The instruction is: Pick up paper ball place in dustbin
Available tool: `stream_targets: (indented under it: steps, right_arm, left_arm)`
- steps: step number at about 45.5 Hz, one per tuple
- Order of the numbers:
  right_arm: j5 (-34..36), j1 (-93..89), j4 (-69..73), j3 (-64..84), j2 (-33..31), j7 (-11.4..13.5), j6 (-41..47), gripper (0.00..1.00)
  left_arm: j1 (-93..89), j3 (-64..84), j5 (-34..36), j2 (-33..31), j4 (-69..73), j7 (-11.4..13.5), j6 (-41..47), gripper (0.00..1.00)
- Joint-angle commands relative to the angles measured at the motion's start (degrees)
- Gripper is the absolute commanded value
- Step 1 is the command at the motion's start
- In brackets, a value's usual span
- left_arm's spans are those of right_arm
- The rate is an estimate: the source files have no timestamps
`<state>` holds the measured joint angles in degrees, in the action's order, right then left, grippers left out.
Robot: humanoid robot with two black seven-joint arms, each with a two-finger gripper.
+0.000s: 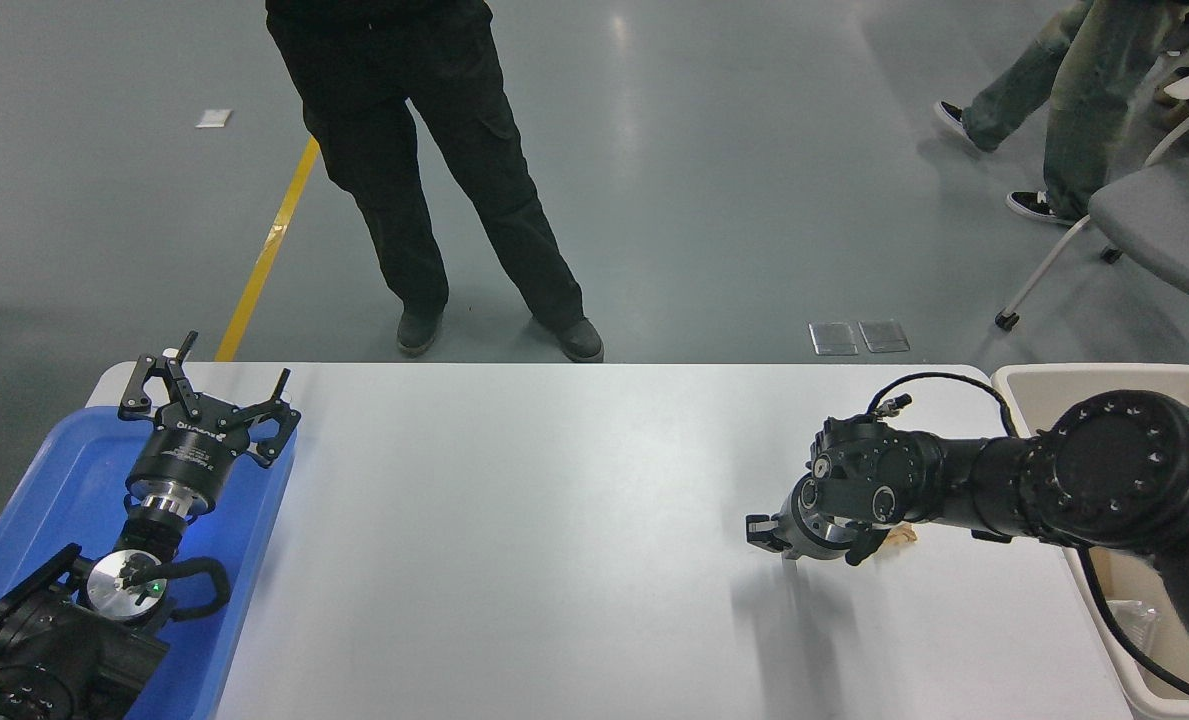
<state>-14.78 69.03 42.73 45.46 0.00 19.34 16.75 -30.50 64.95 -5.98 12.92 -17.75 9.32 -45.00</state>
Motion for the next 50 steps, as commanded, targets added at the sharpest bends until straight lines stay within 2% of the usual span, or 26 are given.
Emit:
stream_targets:
  steps: [1,10,20,23,28,34,38,50]
  right_arm:
    - [0.01,-0.13,0.25,-0.02,0.00,0.00,0.04,0.00]
    - [0.10,4.25,5.95,-0.20,0.00,-0.09,0.04,0.00]
    - [3.35,18.84,24.14,-0.11,0.00,-0.53,0.21,0.00]
    - [5.10,23.32,27.84,0.15,-2.63,-0.53,1.17,0.00]
    - [9.67,30.88,31.10,1.47,-4.83,-0.53,7.31,0.00]
    - [14.94,38.79,31.45,4.28,-5.80,-0.61,21.72,0.00]
    - [17.76,44.24,31.45,4.64,-7.46,-0.61,28.25,0.00]
    - [21.72,58.31,34.87,7.62,-11.77,-0.70,28.25,0.00]
  left_arm:
    - [0.00,0.09,0.00,0.00,0.00,0.08,0.00,0.99]
    - [0.00,0.09,0.00,0.00,0.00,0.08,0.00,0.99]
    - [0.00,0.00,0.00,0.00,0.00,0.08,0.00,0.99]
    - [0.00,0.00,0.00,0.00,0.00,0.08,0.00,0.99]
    - [0.00,0.00,0.00,0.00,0.00,0.08,0.00,0.99]
    - [0.00,0.00,0.00,0.00,0.00,0.08,0.00,0.99]
    - [0.00,0.00,0.00,0.00,0.00,0.08,0.00,0.99]
    - [0.09,0.09,0.00,0.00,0.00,0.08,0.00,0.99]
